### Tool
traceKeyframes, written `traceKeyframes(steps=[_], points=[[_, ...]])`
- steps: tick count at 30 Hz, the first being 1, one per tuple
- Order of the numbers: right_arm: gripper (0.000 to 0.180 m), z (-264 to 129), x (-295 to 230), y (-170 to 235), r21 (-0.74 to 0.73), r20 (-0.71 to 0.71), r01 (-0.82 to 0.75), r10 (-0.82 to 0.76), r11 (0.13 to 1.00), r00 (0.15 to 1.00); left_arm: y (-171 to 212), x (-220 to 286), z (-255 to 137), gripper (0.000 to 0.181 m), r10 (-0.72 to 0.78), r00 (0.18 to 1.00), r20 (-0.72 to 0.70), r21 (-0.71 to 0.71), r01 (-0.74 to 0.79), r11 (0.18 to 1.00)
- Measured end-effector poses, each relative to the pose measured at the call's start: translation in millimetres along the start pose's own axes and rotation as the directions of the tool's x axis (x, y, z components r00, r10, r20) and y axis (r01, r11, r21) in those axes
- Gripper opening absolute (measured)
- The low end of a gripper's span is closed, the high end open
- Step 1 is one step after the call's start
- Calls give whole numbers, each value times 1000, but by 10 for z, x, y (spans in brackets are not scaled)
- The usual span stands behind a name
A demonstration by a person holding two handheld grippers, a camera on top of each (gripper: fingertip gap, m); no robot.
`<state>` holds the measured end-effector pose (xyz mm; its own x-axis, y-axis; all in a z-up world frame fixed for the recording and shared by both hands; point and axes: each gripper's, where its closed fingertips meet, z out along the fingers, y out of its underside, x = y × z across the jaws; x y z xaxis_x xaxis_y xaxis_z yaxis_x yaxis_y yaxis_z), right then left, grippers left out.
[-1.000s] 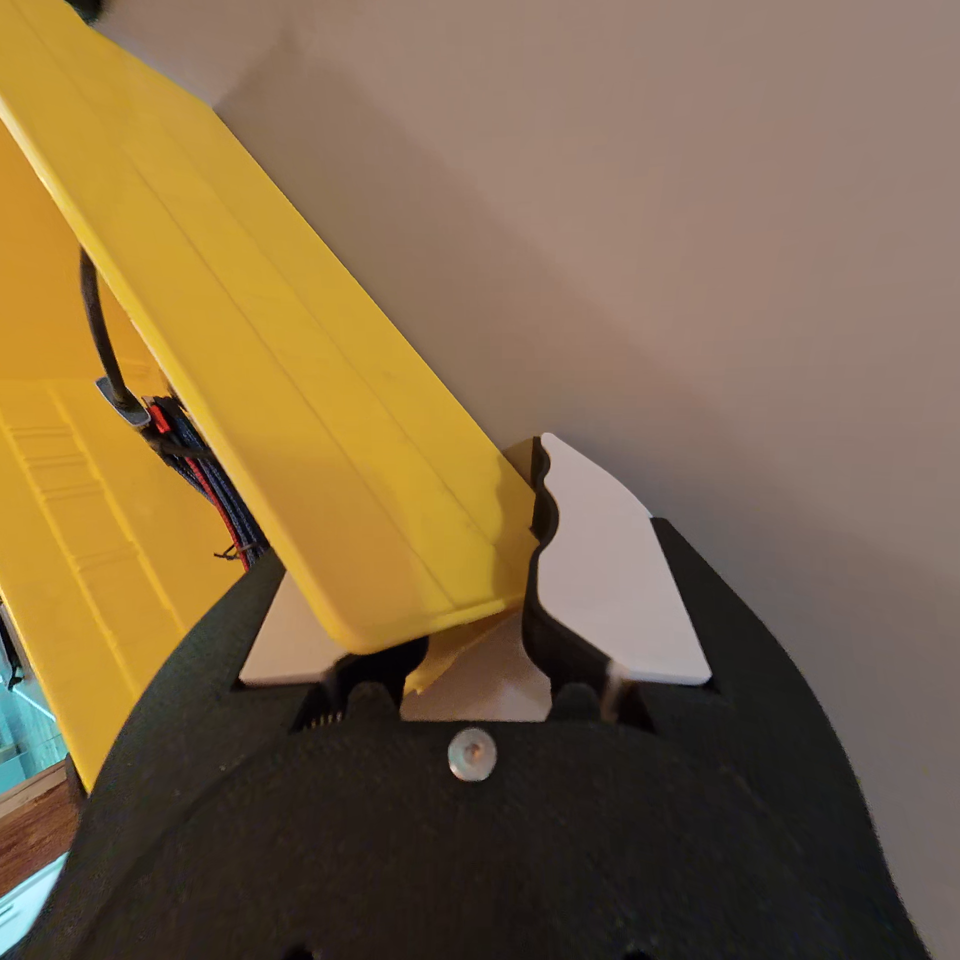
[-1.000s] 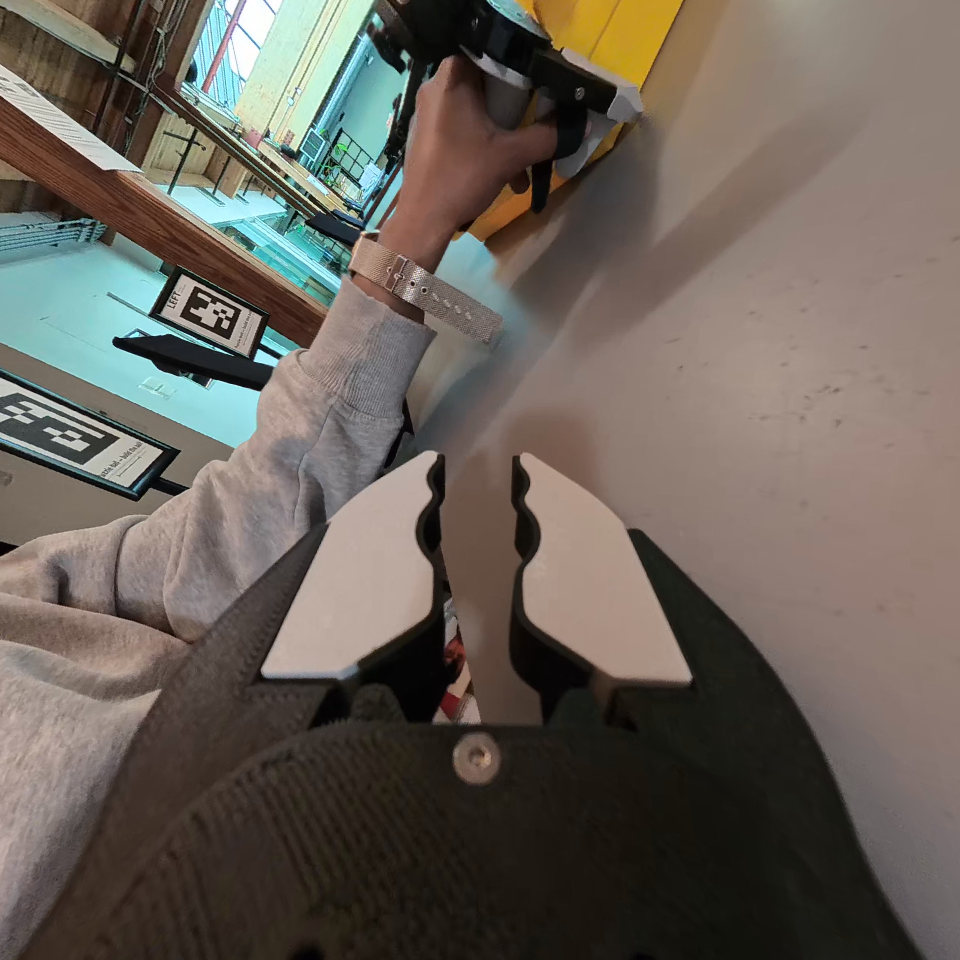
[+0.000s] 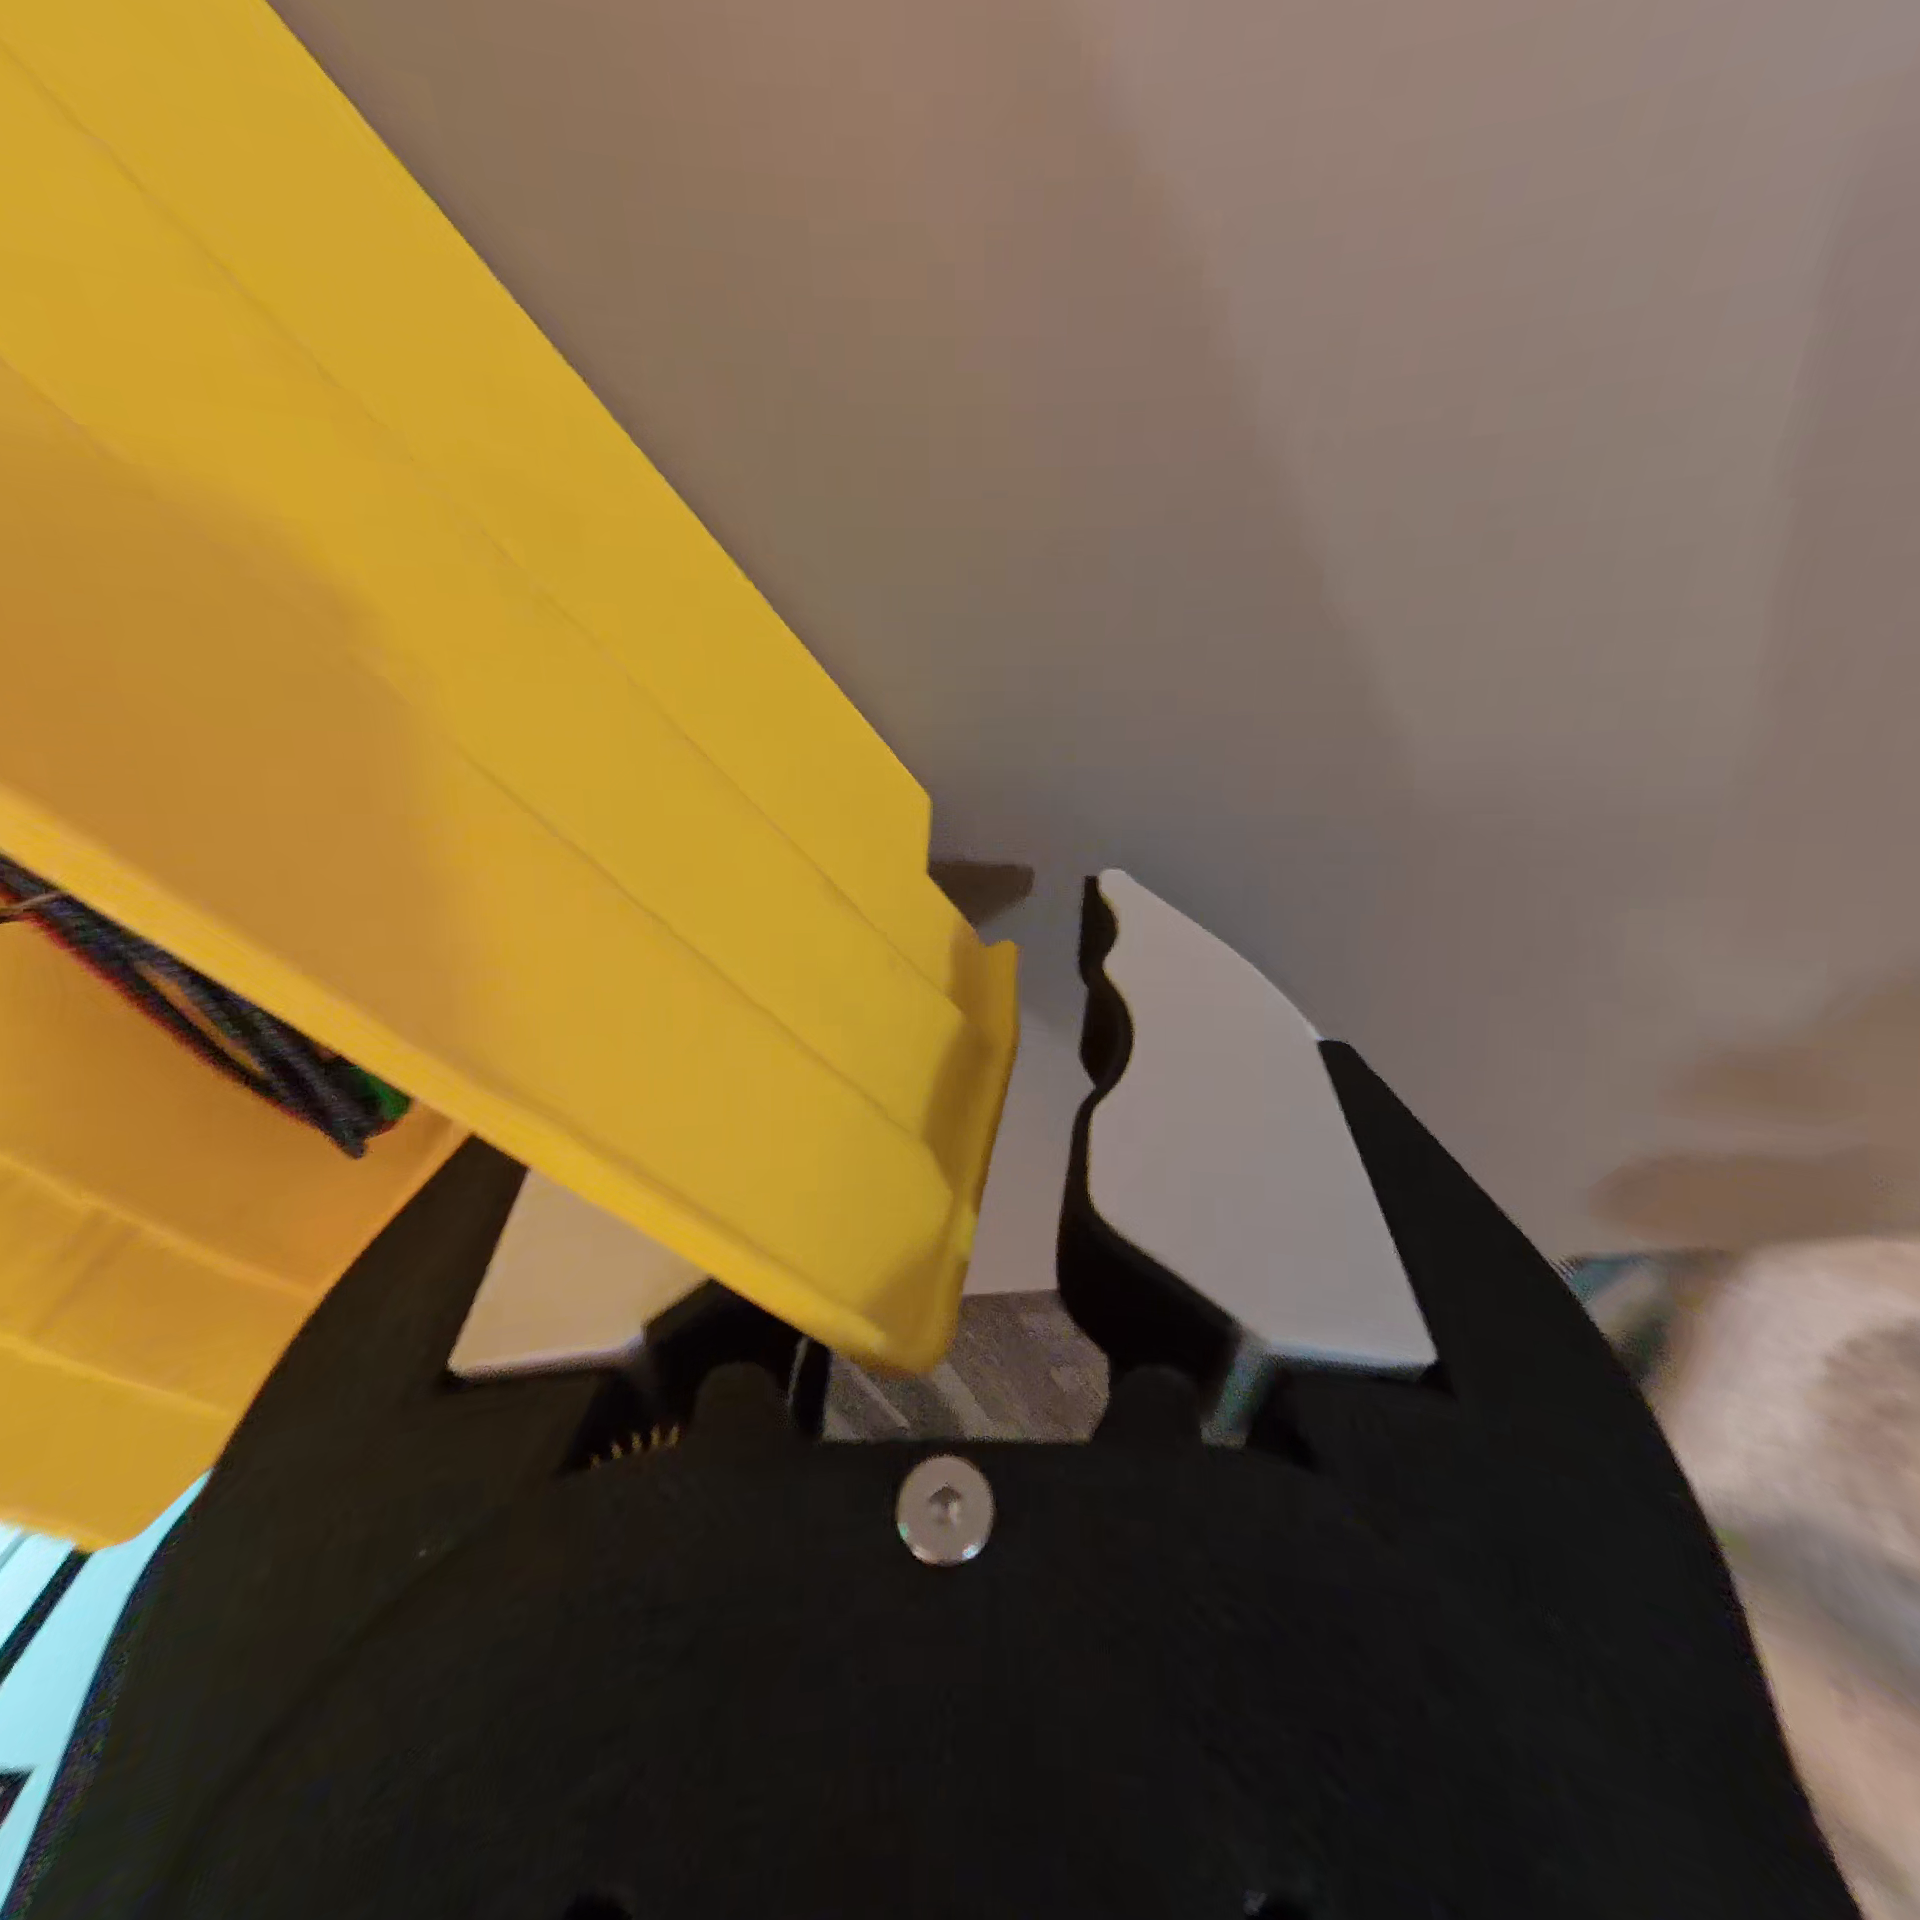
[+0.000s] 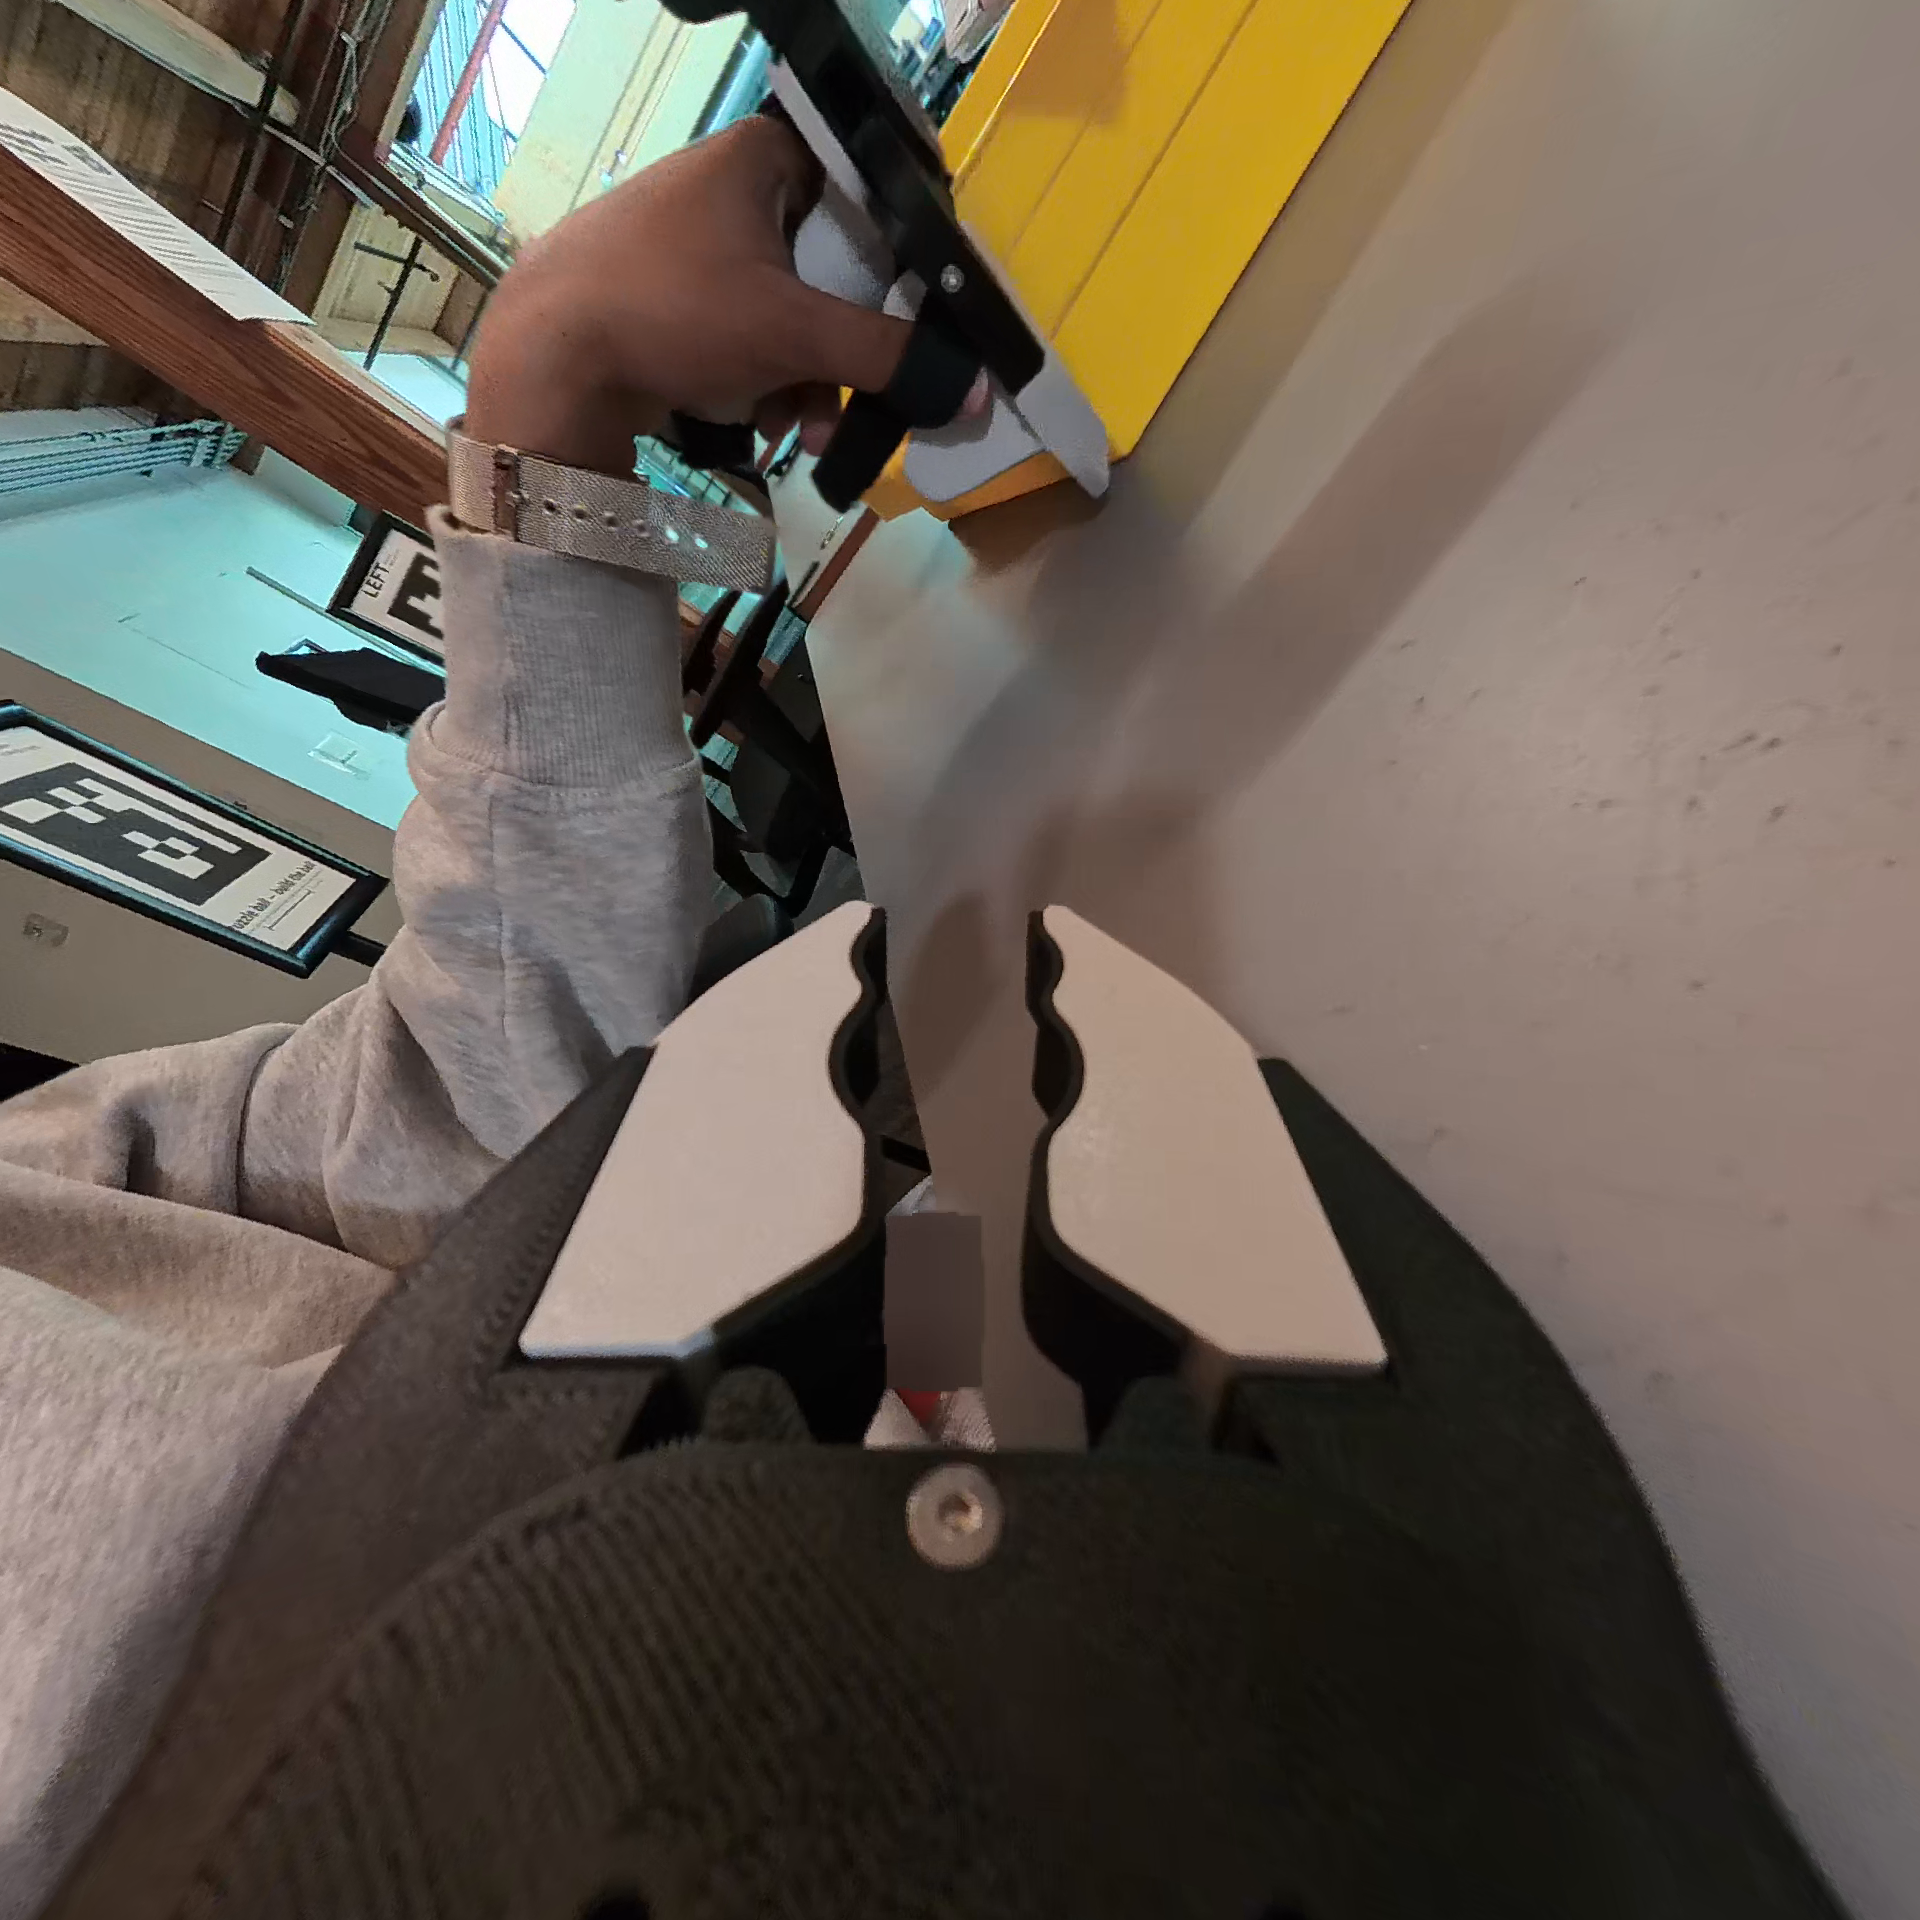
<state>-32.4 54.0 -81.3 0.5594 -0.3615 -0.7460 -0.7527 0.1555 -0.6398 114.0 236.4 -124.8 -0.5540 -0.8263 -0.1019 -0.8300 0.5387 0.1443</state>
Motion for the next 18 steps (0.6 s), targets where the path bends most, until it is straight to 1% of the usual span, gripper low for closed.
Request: traceKeyframes(steps=[1,3,5,7,10,13,15,16,18], points=[[26,-1,-5,4,0,2,-1,1,1000,1000,49,59,-6,60,3,999,-52,-8,-4,1000],[26,-2,-19,13,-3,9,-3,3,1000,1000,165,156,-31,69,13,986,-165,-17,-16,1000],[27,-3,-30,25,-8,17,-10,10,1000,1000,288,240,-81,78,27,953,-301,-8,-31,1000],[28,-3,-37,35,-14,25,-22,22,1000,999,366,279,-182,78,46,904,-426,47,-29,998],[28,0,-41,45,-20,38,-47,48,999,998,361,238,-436,71,89,823,-561,204,33,978],[28,1,-54,51,-24,59,-81,82,996,995,288,23,-677,71,119,793,-597,373,143,917],[29,-2,-64,53,-25,73,-105,106,994,992,204,-246,-785,71,84,812,-577,467,244,850],[29,-6,-67,54,-24,80,-116,117,993,990,146,-435,-822,70,37,831,-555,512,306,802],[29,-13,-72,47,-20,91,-137,138,990,986,60,-901,-825,63,-139,860,-491,575,439,690]])
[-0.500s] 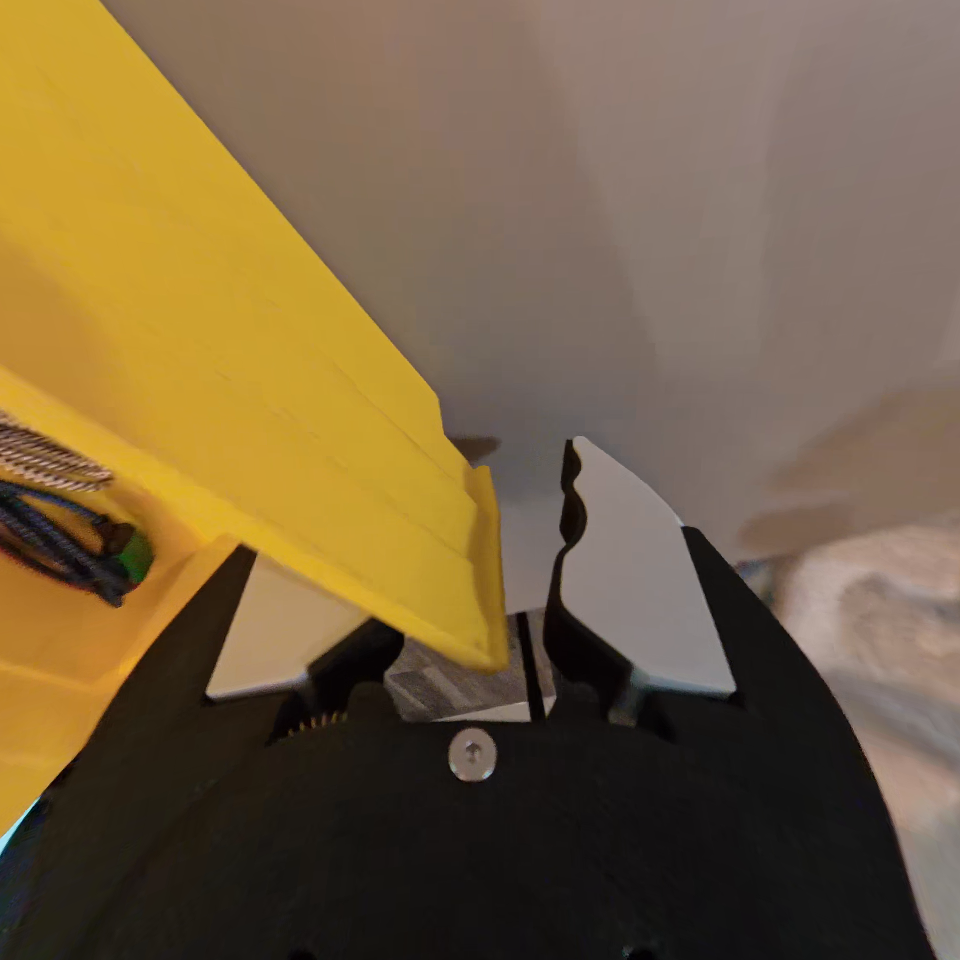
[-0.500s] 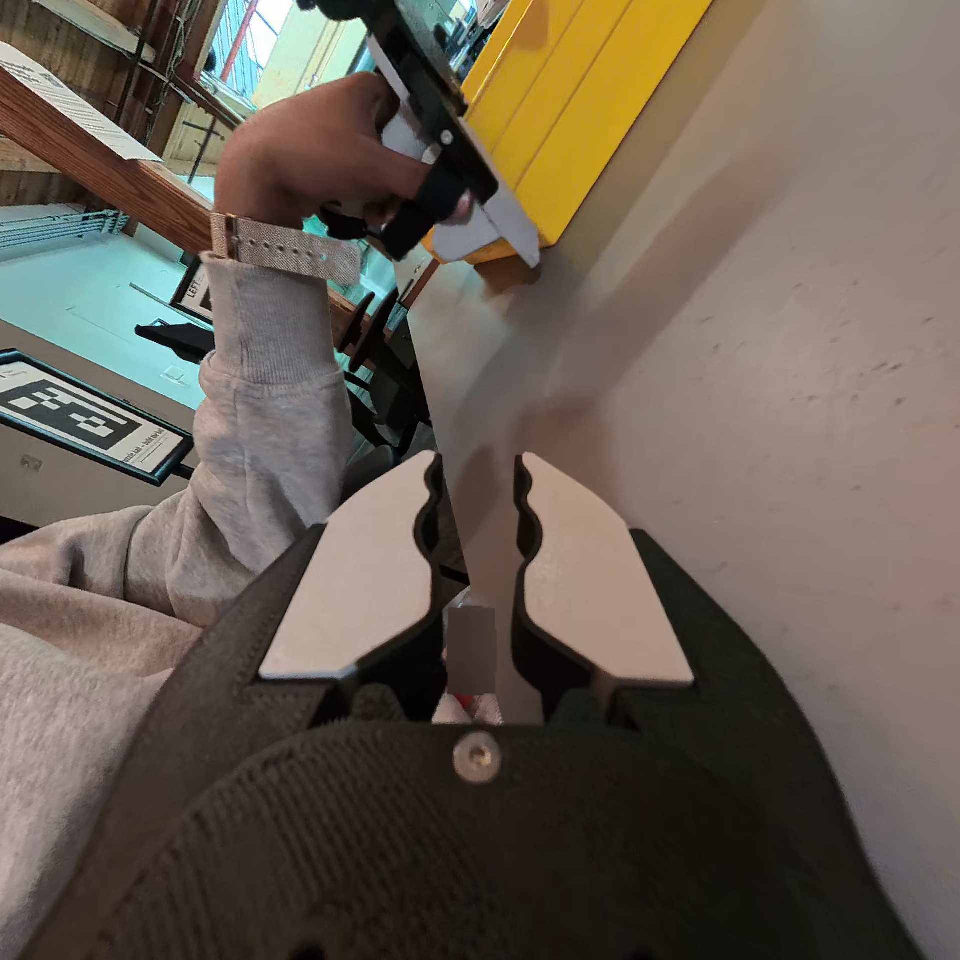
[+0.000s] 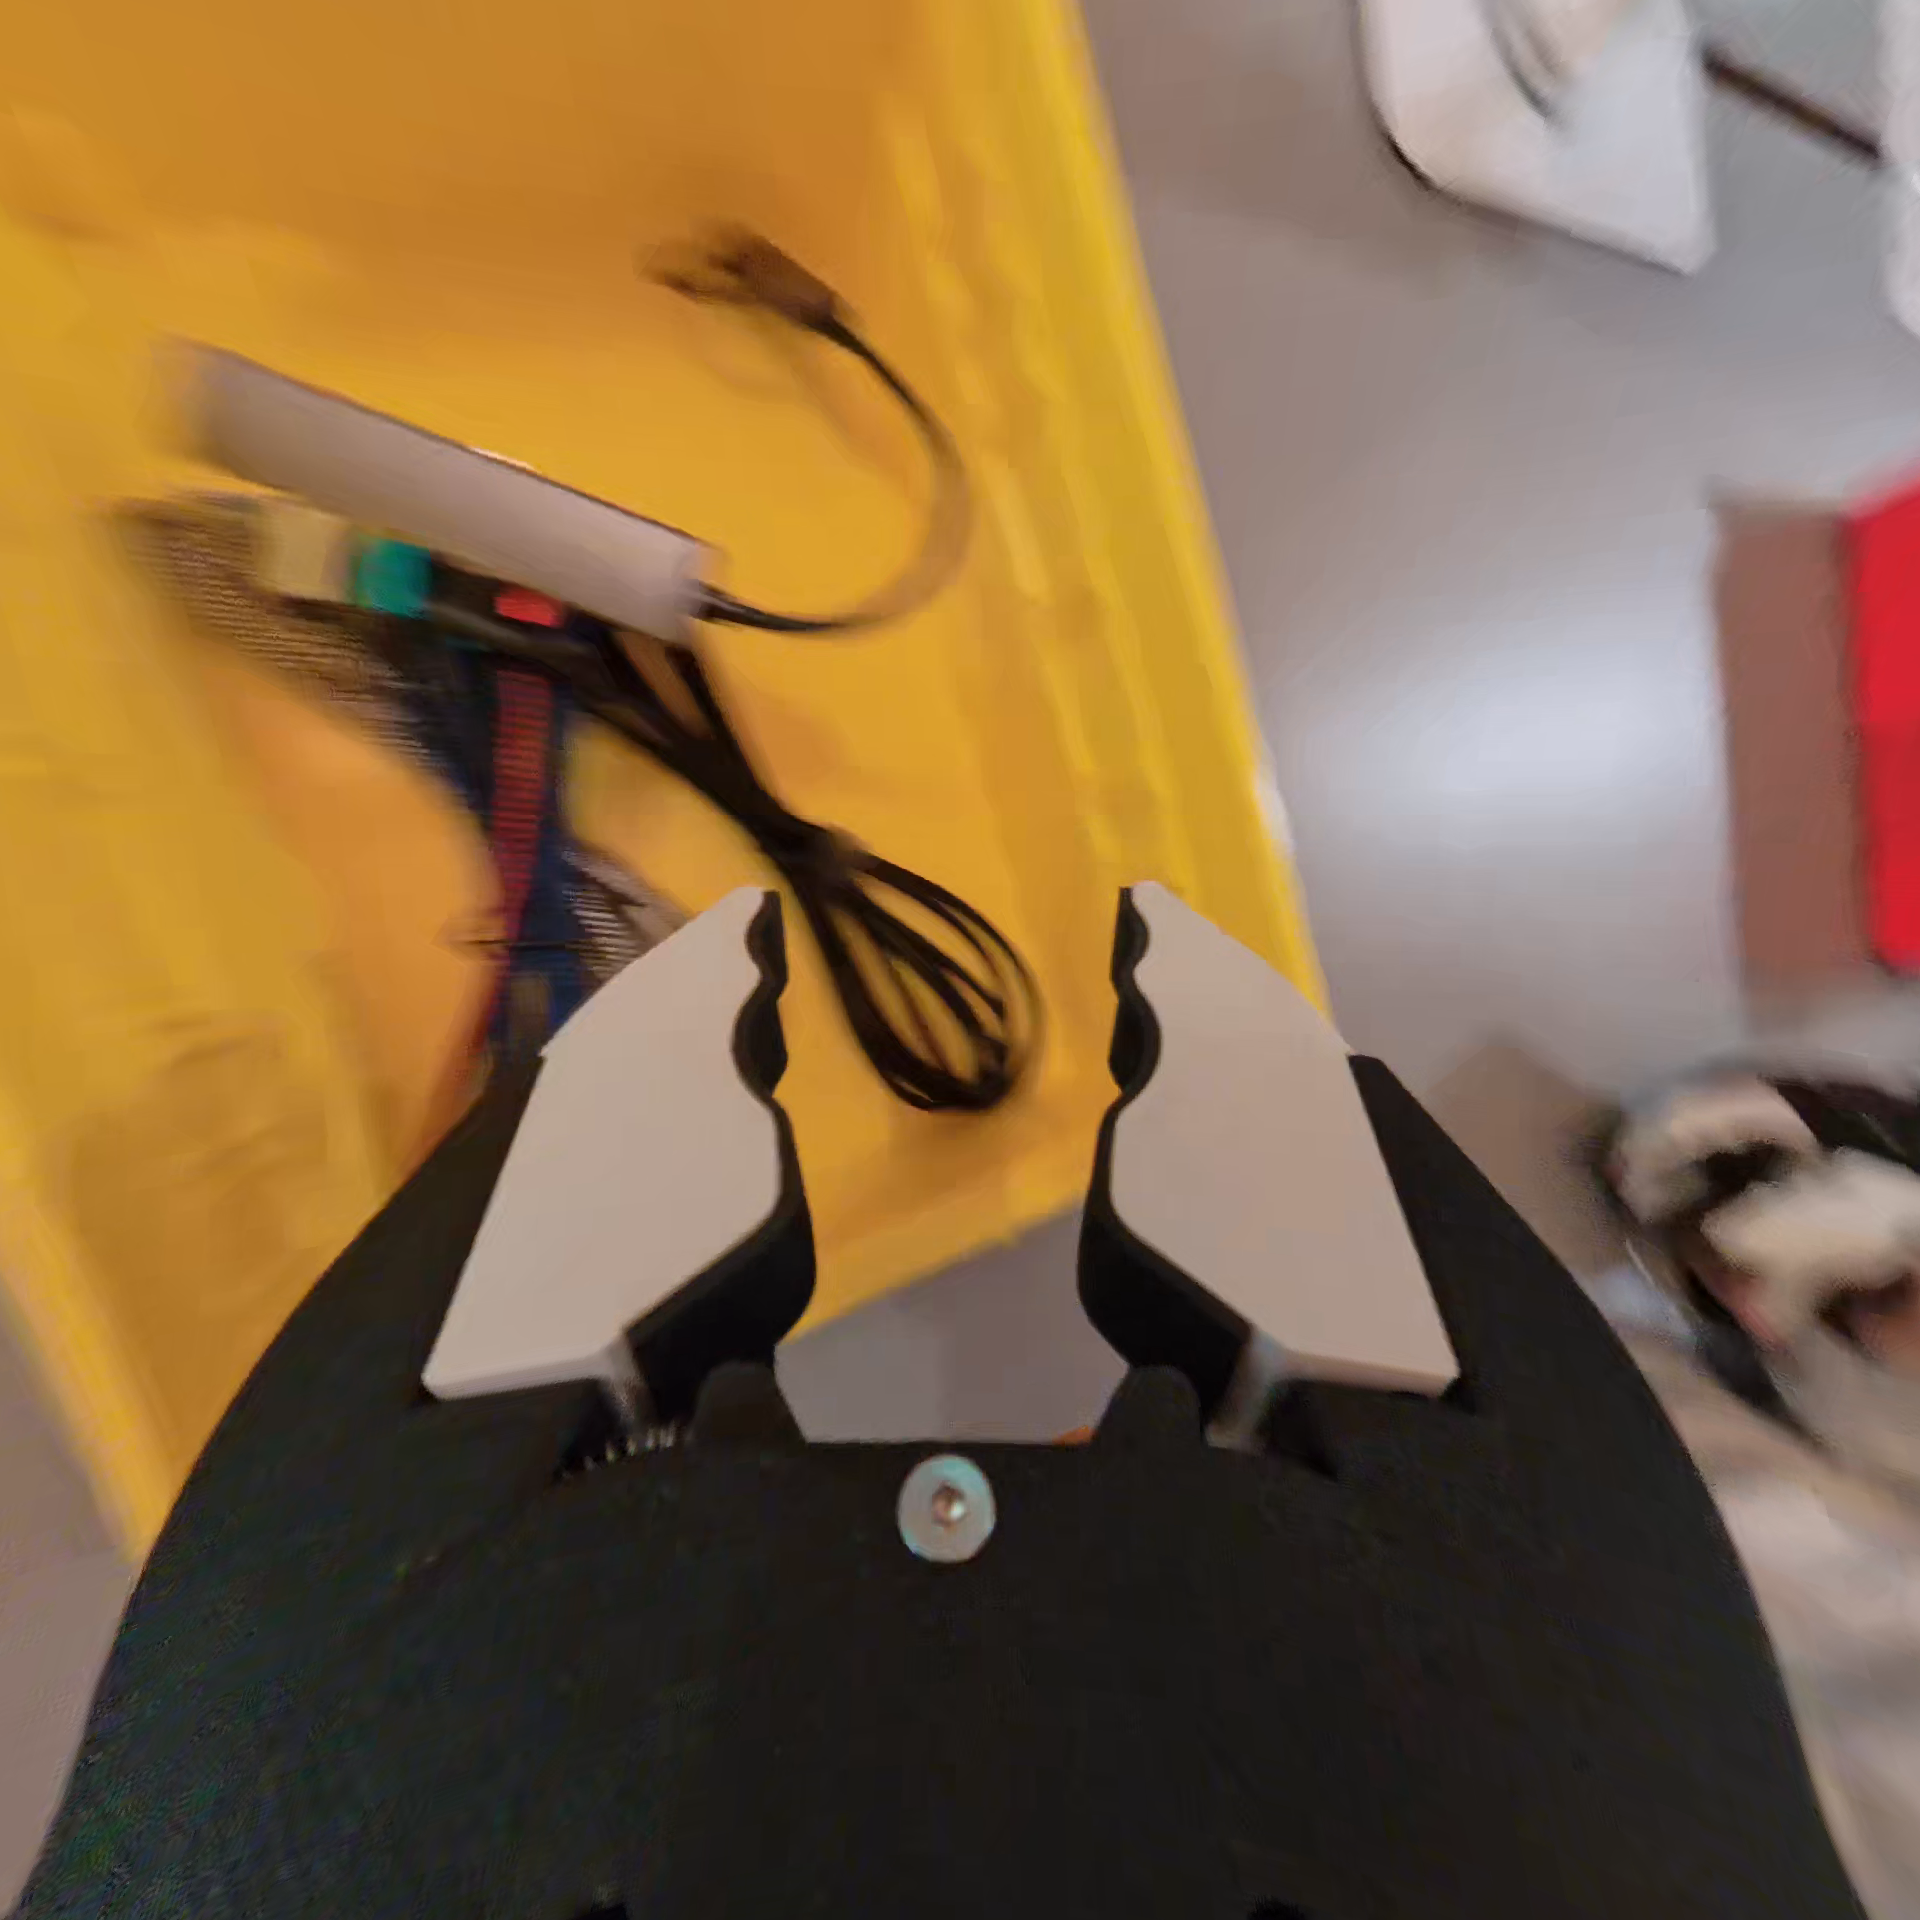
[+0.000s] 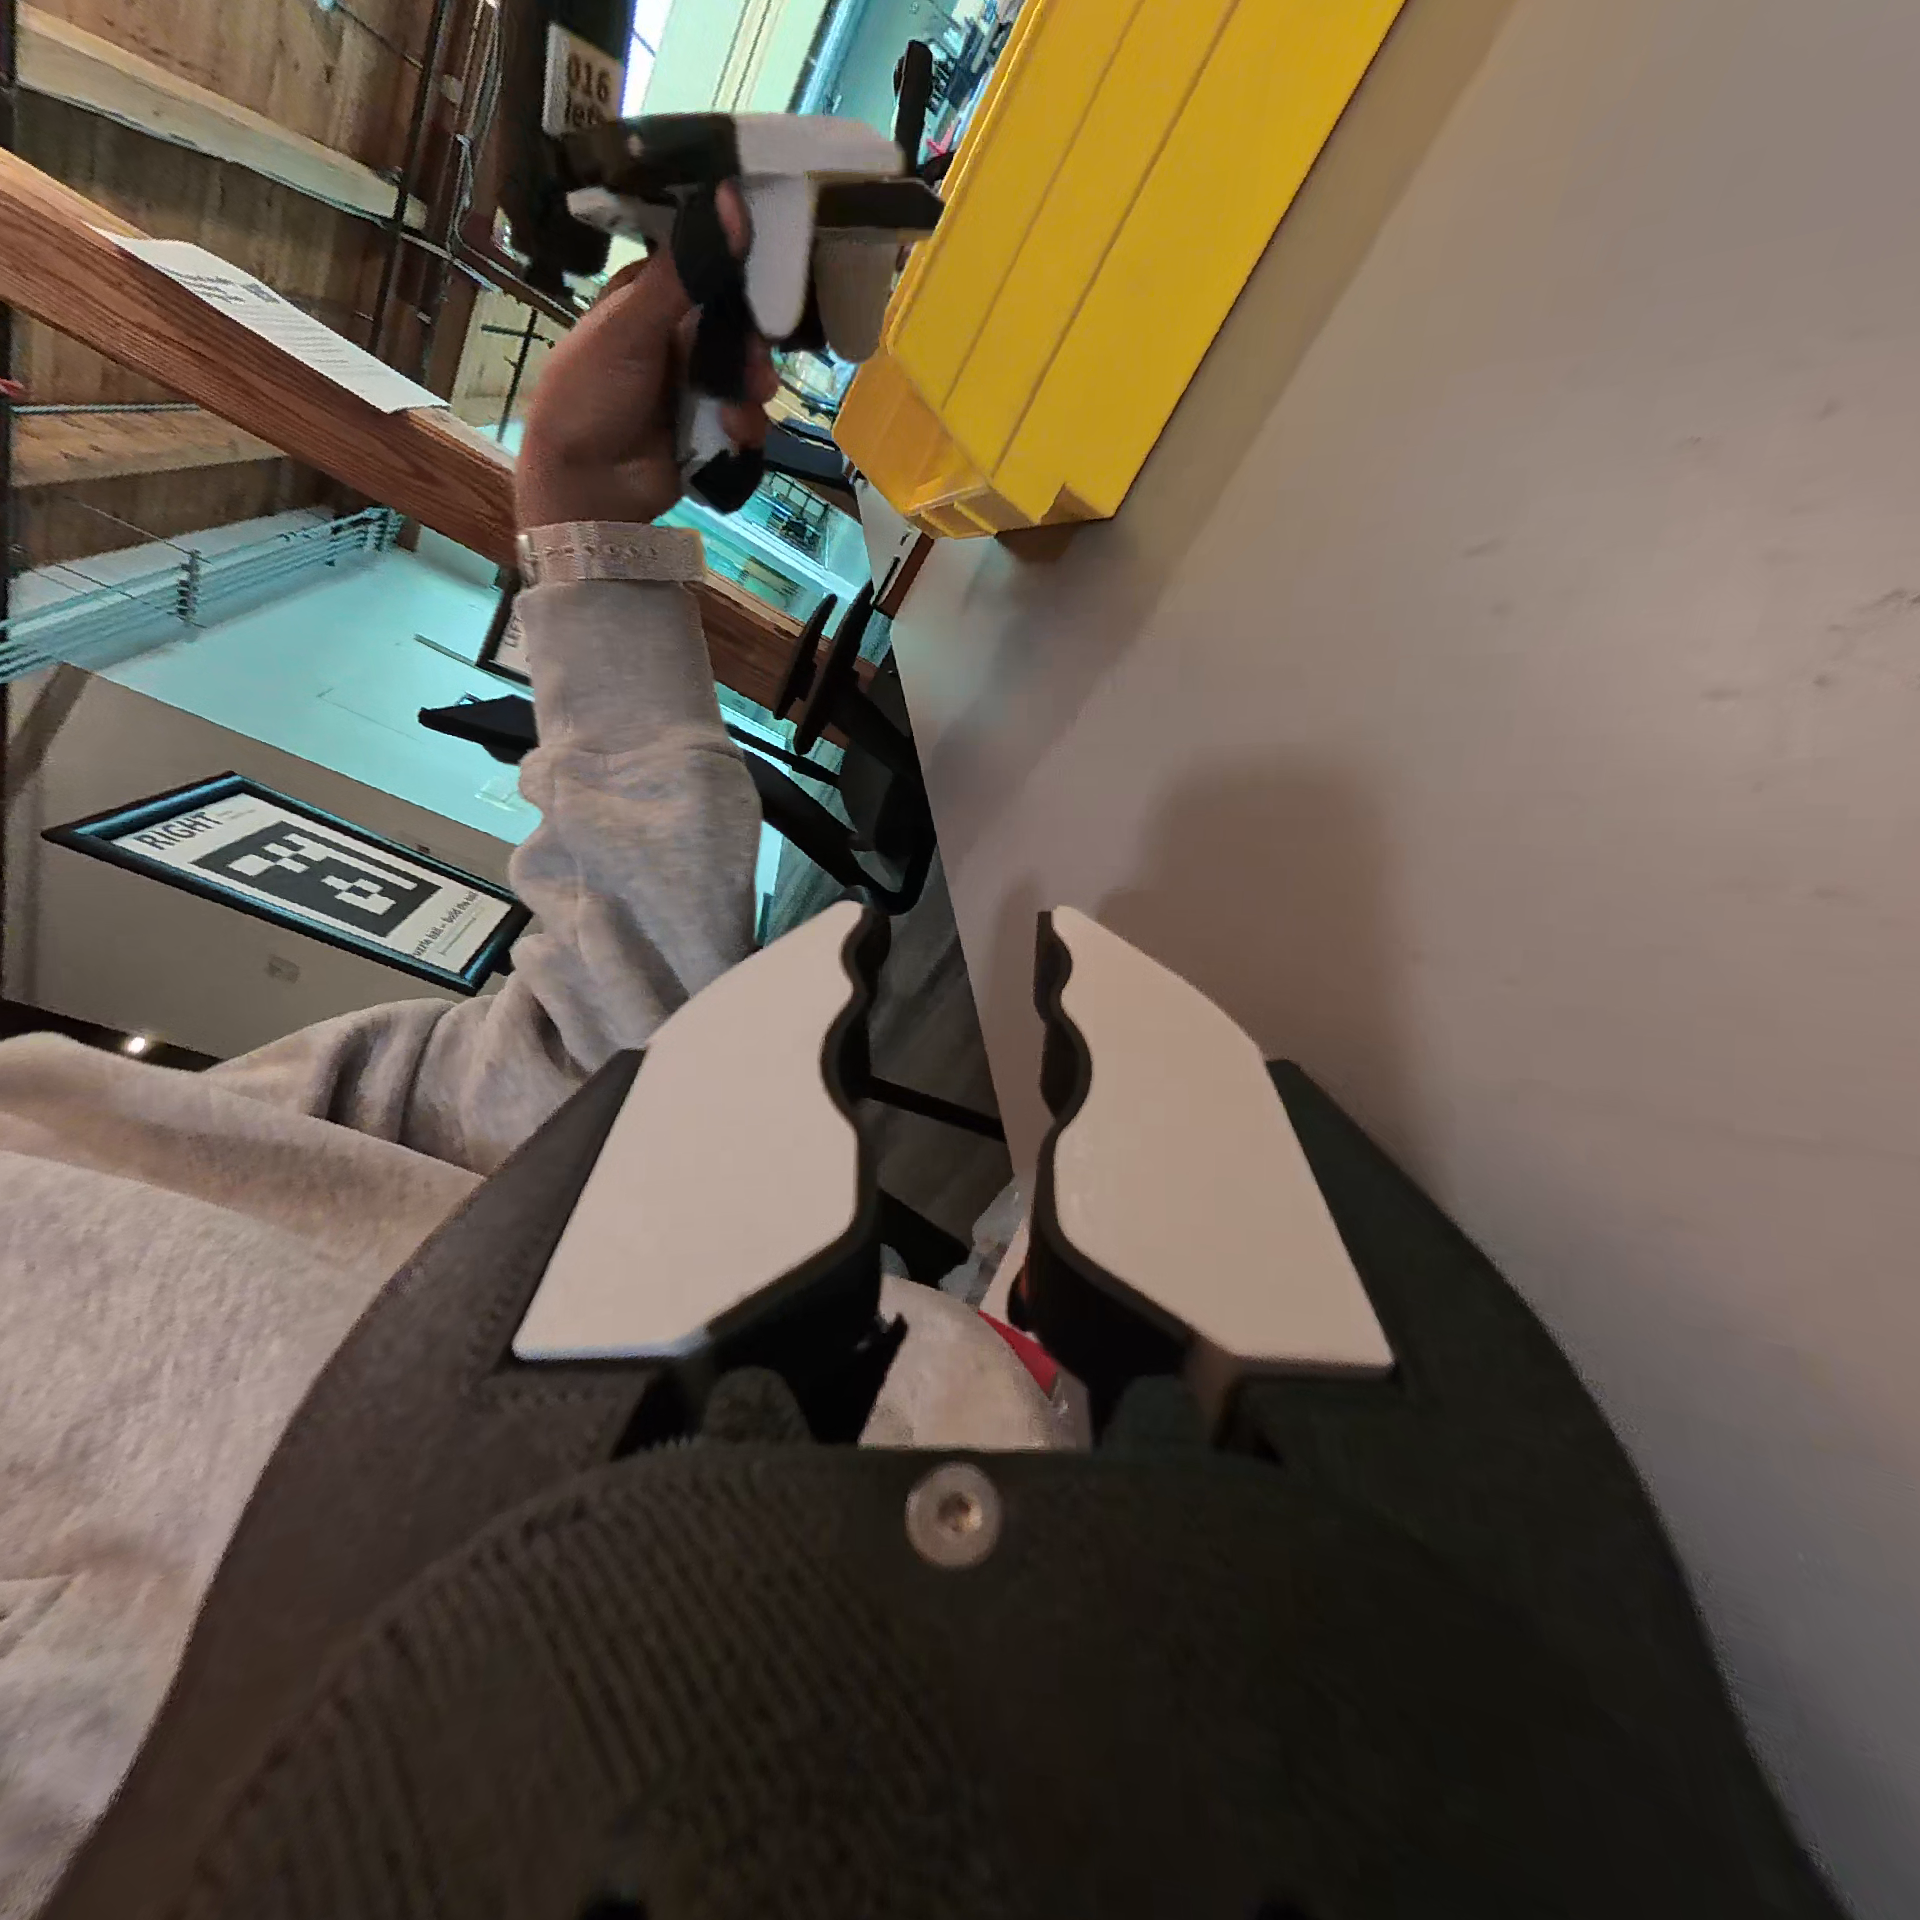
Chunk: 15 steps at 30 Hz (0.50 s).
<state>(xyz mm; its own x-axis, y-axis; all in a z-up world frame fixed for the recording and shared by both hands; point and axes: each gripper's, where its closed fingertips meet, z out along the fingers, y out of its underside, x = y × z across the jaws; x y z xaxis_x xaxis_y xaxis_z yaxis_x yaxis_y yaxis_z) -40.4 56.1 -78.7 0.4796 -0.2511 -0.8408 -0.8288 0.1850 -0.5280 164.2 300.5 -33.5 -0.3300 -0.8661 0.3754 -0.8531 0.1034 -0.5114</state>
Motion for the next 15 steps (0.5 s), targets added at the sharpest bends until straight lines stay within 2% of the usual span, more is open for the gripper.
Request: traceKeyframes(steps=[3,6,8,10,12,13,15], points=[[29,-16,3,-14,9,14,-27,26,1000,1000,-245,-492,-82,52,-27,966,257,173,-18,985],[30,-46,3,-32,25,28,-57,56,998,998,-312,-535,35,51,35,957,288,177,-89,980],[30,-74,11,-49,40,34,-74,73,996,997,-349,-536,148,51,147,928,343,135,-203,970],[30,-104,18,-68,56,39,-93,91,994,995,-338,-628,254,50,296,837,459,13,-340,940],[30,-135,27,-80,71,44,-111,108,991,993,-265,-722,383,53,409,750,520,-140,-397,907],[30,-150,30,-84,78,46,-119,116,990,992,-225,-728,476,56,440,741,508,-188,-403,896],[31,-176,33,-91,91,50,-131,127,987,991,-232,-730,635,63,446,743,499,-197,-403,894]])
